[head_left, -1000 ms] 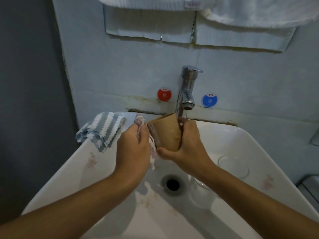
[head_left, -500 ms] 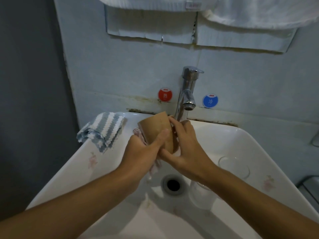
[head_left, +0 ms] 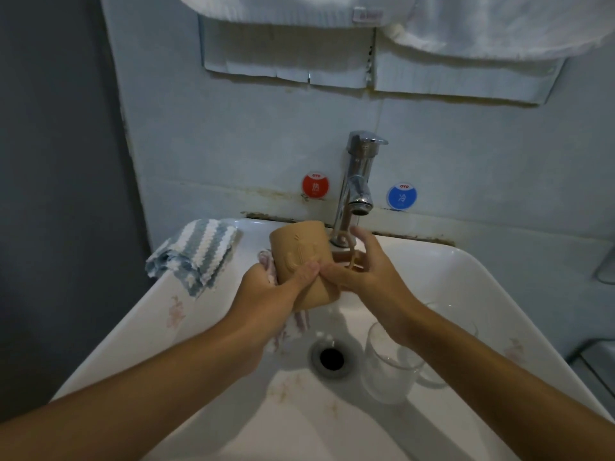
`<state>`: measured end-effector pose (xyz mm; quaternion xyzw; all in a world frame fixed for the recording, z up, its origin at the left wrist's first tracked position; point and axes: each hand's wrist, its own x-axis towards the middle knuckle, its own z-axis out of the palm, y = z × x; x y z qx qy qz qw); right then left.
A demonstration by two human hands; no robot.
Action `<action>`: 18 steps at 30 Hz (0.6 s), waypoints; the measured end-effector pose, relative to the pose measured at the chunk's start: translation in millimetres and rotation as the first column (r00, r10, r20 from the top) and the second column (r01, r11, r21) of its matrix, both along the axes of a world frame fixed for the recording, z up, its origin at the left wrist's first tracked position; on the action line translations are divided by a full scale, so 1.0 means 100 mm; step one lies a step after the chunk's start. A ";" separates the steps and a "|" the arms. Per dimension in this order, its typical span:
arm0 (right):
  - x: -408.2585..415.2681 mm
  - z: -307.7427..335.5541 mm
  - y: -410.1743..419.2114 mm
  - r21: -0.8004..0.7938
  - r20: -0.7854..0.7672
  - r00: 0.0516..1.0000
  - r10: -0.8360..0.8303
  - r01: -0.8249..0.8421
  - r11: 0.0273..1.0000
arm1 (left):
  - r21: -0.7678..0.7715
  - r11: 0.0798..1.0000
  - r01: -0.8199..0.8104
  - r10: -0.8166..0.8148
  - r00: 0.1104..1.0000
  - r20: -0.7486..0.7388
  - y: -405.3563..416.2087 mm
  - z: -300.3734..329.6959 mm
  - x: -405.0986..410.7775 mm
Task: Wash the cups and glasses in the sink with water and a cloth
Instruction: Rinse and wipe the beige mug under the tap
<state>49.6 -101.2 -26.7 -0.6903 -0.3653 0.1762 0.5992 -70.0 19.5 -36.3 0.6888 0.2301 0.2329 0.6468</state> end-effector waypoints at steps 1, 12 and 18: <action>0.03 0.00 -0.01 -0.006 -0.059 0.998 0.013 -0.013 1.000 | 0.005 1.000 0.001 -0.001 1.000 -0.003 0.00 0.01 -0.01; 0.07 -0.10 0.03 -0.012 -0.206 0.975 0.087 -0.091 0.996 | 0.210 0.964 -0.163 0.143 0.984 0.108 -0.03 0.03 -0.03; 0.04 -0.17 0.06 -0.019 -0.086 0.996 0.012 -0.014 1.000 | 0.236 0.948 -0.215 0.193 0.975 0.114 0.00 0.03 -0.01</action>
